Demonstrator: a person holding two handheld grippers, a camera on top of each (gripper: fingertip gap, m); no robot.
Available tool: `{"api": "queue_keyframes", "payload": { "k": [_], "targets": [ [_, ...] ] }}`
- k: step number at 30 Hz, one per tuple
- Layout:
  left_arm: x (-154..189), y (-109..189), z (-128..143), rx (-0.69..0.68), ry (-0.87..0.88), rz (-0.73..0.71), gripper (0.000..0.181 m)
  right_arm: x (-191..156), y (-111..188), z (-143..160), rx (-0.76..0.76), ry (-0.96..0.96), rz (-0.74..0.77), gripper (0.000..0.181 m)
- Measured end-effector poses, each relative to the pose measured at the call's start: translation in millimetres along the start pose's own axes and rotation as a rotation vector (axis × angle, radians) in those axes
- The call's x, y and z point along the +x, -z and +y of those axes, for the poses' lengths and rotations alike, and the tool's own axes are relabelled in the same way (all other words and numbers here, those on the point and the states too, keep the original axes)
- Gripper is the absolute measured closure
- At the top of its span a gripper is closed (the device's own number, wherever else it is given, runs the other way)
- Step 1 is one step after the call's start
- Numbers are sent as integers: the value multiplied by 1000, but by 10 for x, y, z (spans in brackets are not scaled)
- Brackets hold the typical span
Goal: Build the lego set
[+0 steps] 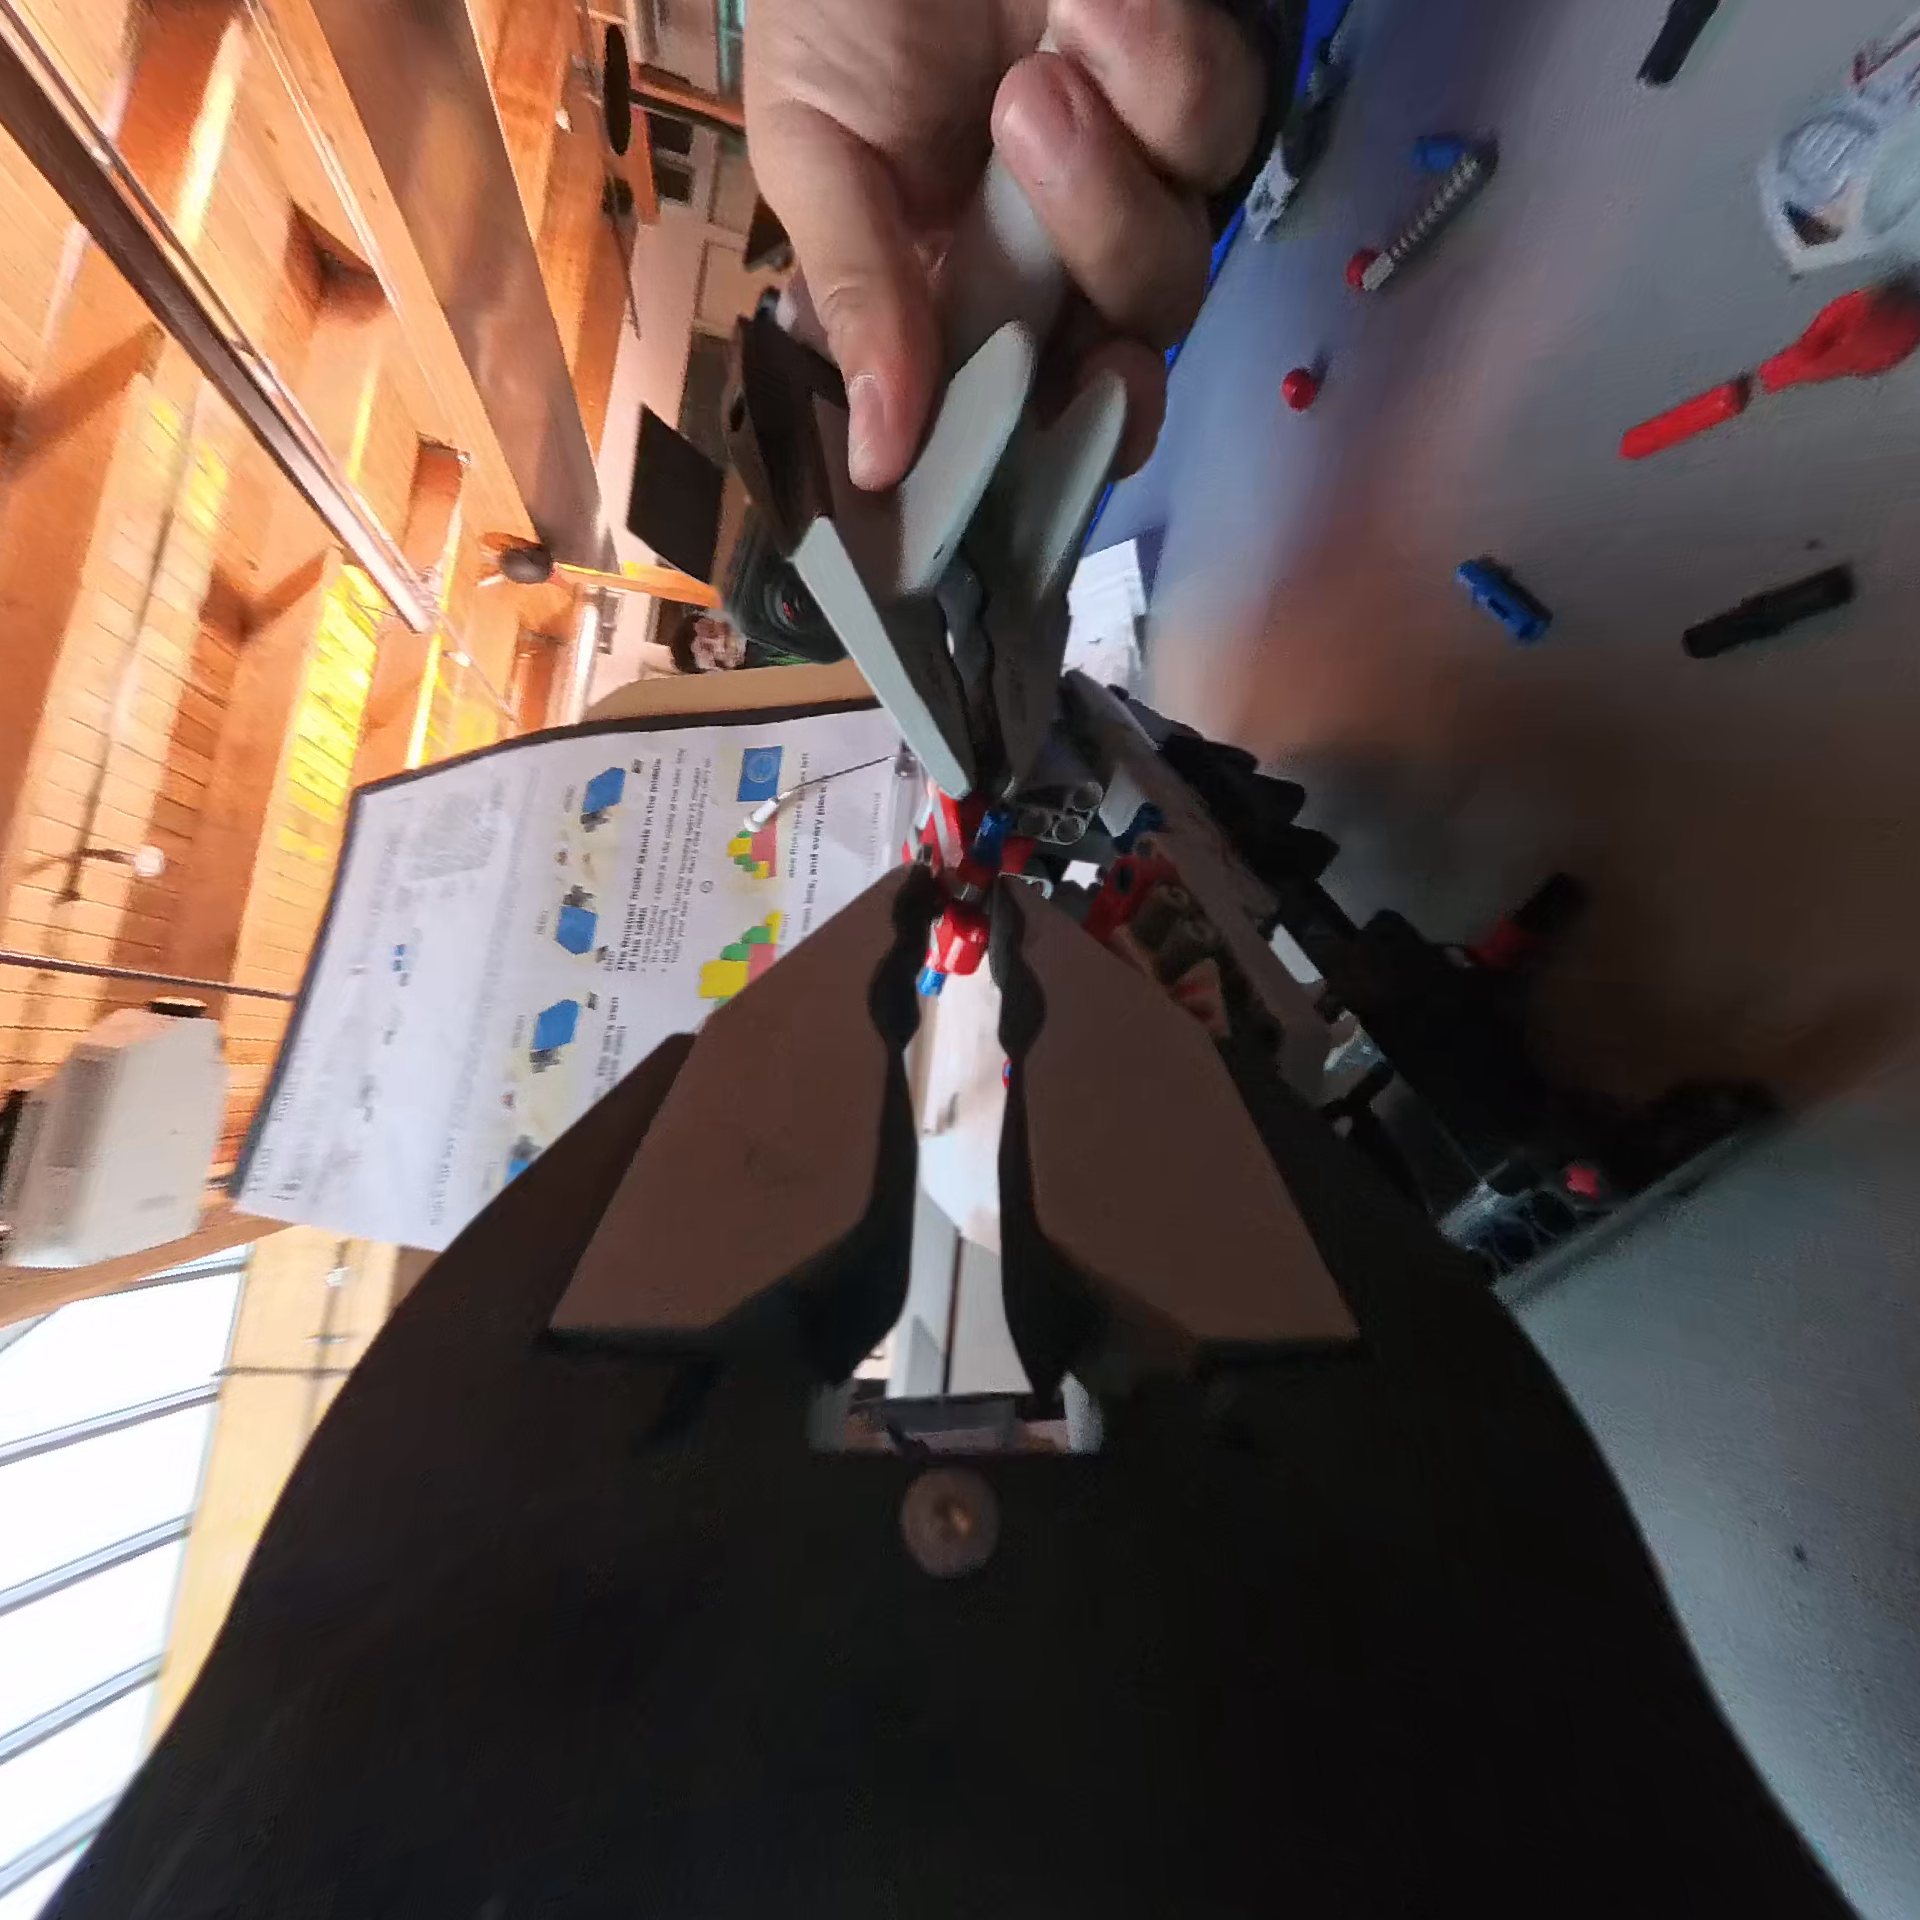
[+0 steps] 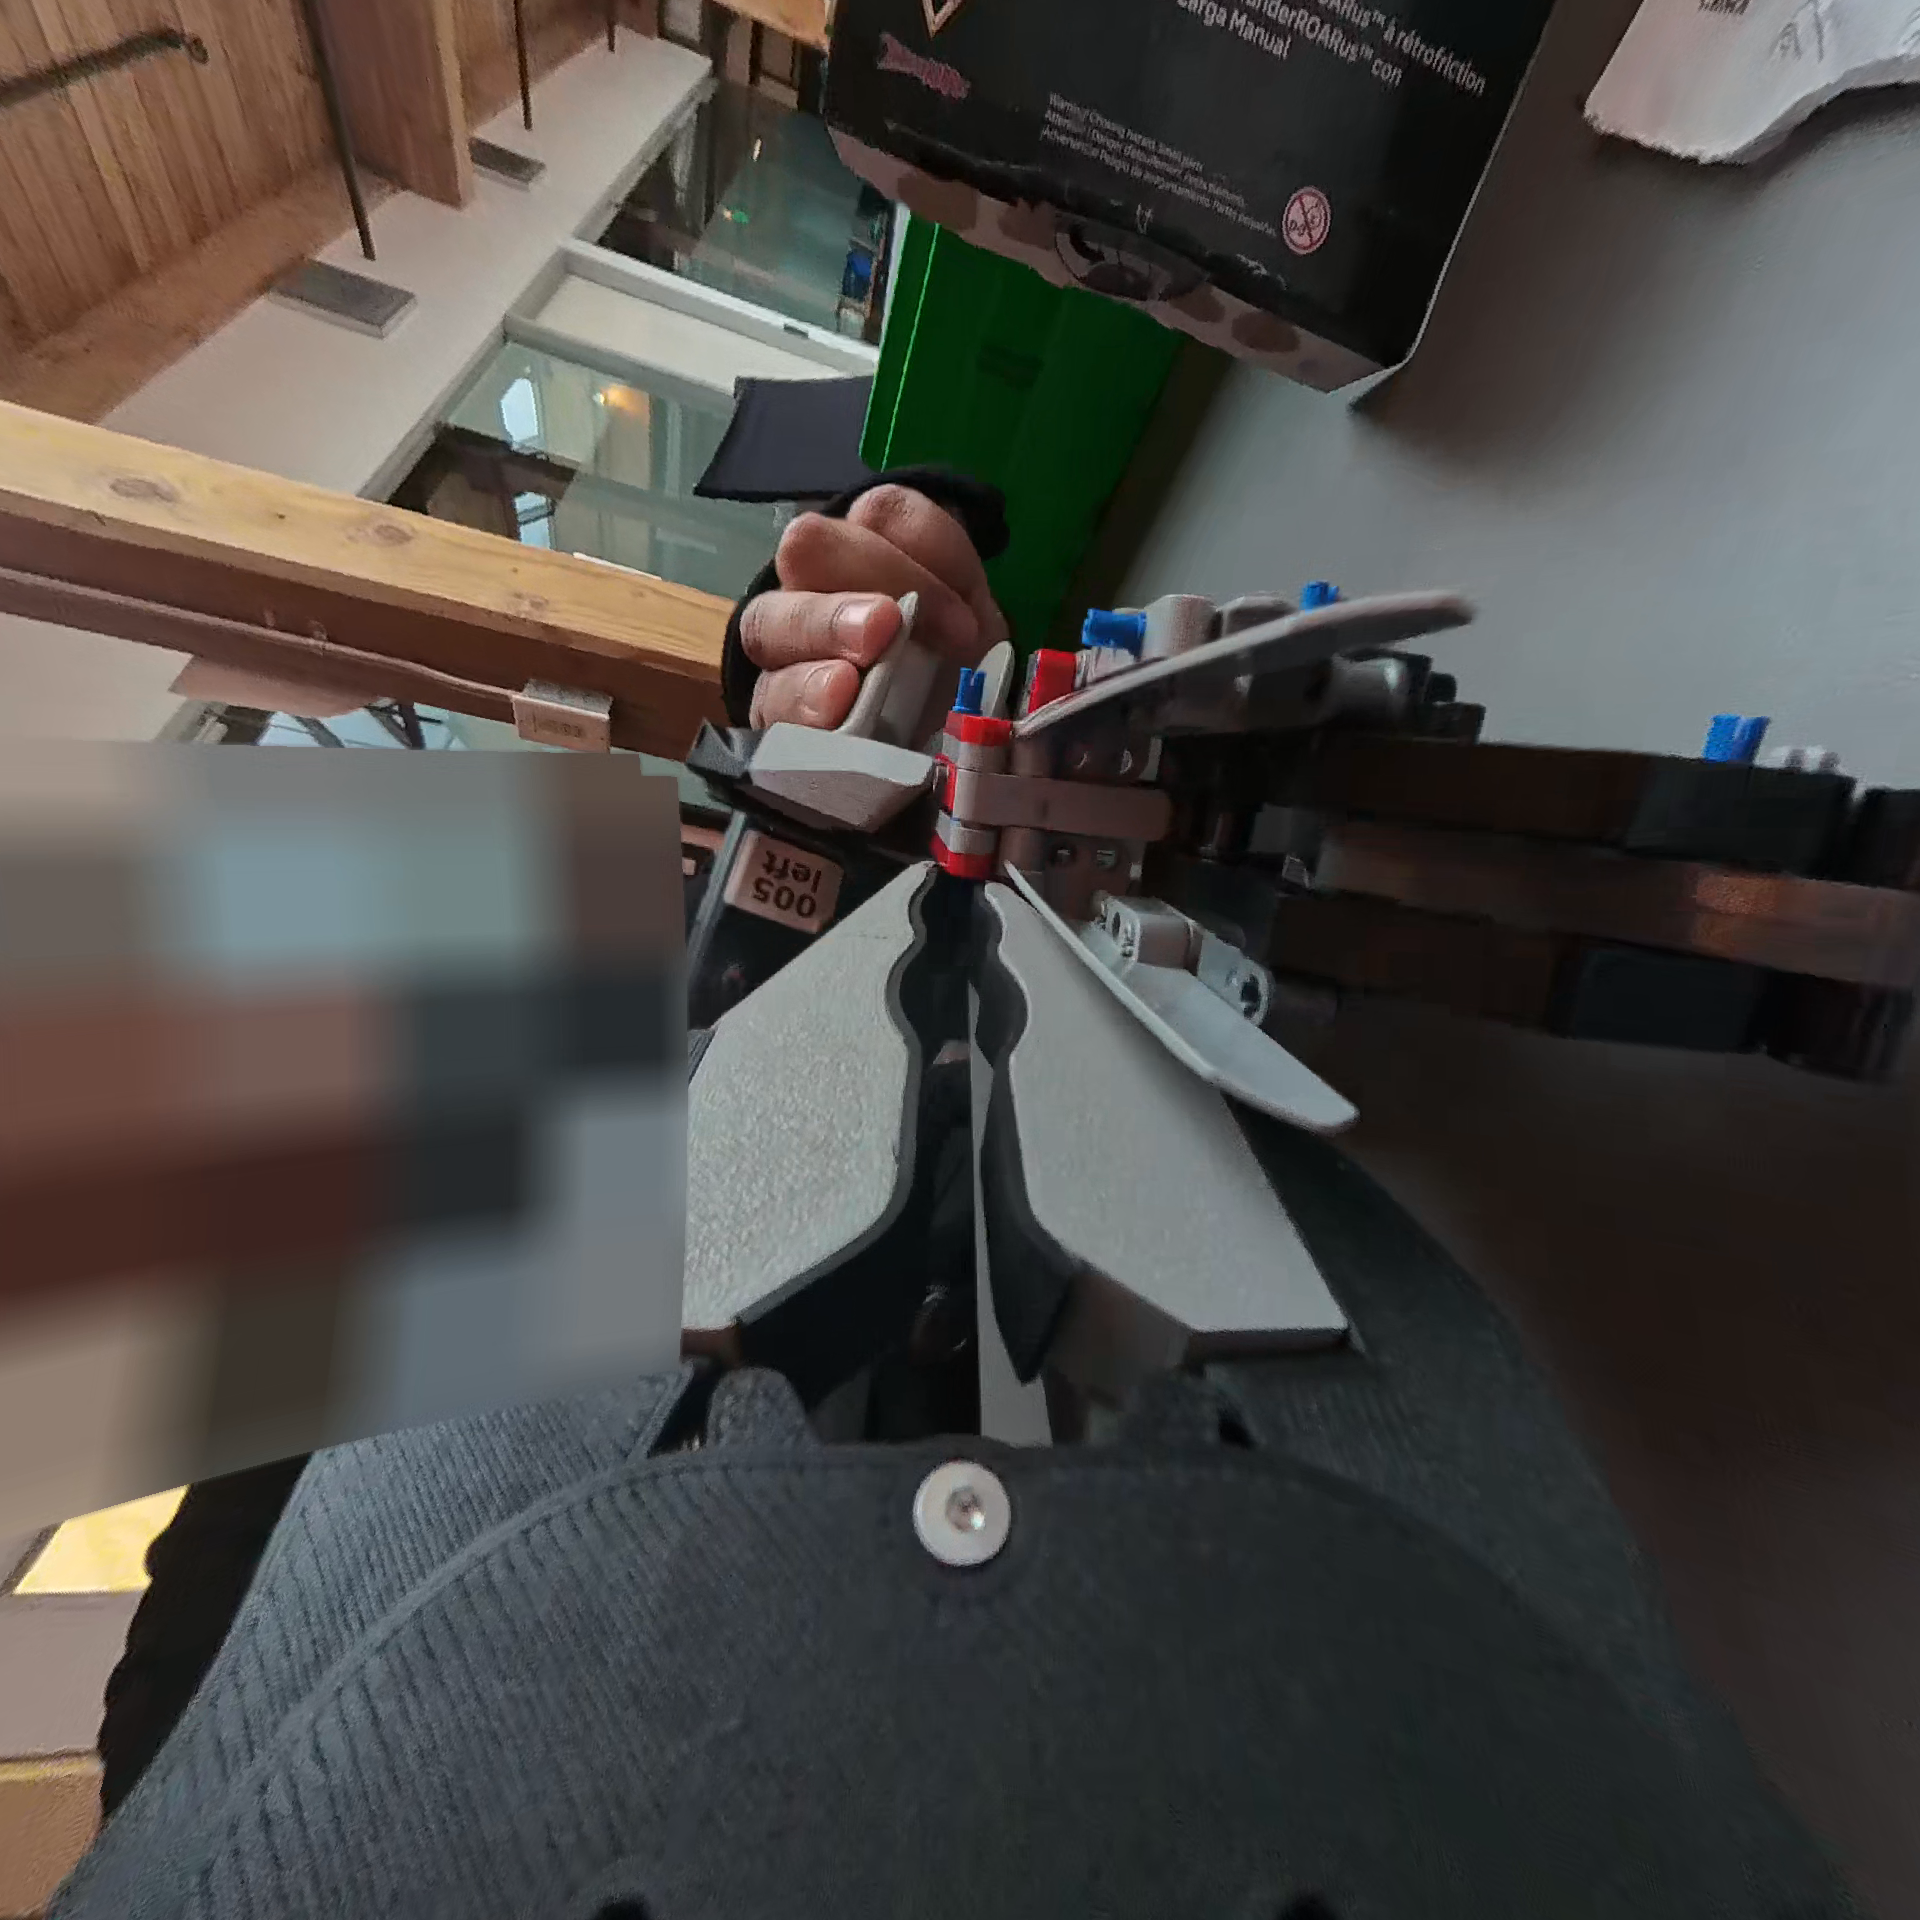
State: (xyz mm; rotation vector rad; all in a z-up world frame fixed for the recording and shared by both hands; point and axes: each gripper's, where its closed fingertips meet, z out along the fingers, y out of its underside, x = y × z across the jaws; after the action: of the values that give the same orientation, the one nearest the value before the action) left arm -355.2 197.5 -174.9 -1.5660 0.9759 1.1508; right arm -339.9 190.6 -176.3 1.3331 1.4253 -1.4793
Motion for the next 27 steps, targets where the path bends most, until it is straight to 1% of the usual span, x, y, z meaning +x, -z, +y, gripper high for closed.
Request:
{"api": "queue_keyframes", "payload": {
  "k": [4,8,12,18,19,20,23,24,25,26,27],
  "targets": [
    [13,6,-22,-11,5,3,173,6,8,60,-79,-10,29,181],
    [10,-3,8,-1,44,13,173,30,14,55,-156,56,156,181],
    [24,-5,-12,20,82,33,173,35,30,130,-262,187,298,181],
    [32,-9,-40,13,65,29,173,27,41,180,-274,200,307,181],
    [32,-11,-43,8,60,27,173,39,47,181,-284,234,341,181],
    [31,-16,-40,3,62,27,173,57,60,174,-306,302,407,181],
    [18,-21,-15,-10,72,20,173,99,91,130,-404,548,672,181],
    [11,-20,3,-24,67,13,173,98,84,117,-412,585,723,181],
    [1,-27,35,-52,57,4,173,89,64,112,-401,593,738,181],
    [-8,-31,47,-68,48,-6,173,67,36,129,-387,578,718,181],
    [-10,-33,37,-70,47,-10,174,31,3,175,-380,541,667,181]
  ]
}}
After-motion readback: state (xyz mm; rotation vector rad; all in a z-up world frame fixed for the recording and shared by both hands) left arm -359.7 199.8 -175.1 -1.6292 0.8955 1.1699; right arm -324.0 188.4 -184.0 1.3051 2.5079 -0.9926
